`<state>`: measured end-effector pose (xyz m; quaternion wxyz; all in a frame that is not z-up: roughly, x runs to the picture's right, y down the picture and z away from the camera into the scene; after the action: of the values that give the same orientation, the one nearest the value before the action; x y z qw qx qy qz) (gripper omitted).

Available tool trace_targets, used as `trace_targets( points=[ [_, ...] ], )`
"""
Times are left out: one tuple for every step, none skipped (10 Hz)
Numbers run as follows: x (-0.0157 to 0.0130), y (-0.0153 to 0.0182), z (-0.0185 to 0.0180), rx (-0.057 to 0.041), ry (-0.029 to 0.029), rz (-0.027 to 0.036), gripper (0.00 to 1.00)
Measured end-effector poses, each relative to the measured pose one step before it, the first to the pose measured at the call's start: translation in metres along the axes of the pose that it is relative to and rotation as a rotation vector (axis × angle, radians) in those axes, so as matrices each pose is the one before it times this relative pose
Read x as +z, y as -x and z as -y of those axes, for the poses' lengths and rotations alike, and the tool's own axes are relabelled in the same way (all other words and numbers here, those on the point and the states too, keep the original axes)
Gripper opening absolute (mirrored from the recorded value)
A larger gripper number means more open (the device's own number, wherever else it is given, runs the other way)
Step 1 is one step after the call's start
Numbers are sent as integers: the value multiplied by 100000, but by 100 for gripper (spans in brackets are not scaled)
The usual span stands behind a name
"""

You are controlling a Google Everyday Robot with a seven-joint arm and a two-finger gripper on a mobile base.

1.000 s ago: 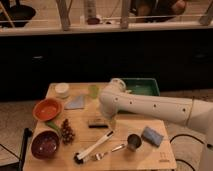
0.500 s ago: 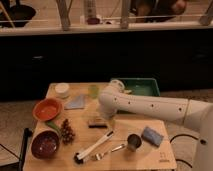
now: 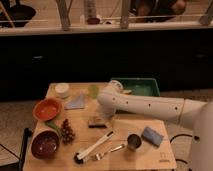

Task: Wipe purple bowl with eraser

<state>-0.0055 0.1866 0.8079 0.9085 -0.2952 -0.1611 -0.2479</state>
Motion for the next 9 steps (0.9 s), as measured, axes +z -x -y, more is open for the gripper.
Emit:
trace_targets(
  points=[
    [190,-54,35,-271,329,102,80],
    [425,25,10,-408,559,336,80],
    [244,169,158,-563,220,293,80],
    [231,94,120,-285,217,365,80],
    [168,-52,-8,22,342,210,80],
    [253,-75,46,230,322,391,80],
    [184,47,83,-13,294,346,80],
    [193,118,193,-153,147,448,80],
    [244,129,147,-286,408,398,80]
  ],
)
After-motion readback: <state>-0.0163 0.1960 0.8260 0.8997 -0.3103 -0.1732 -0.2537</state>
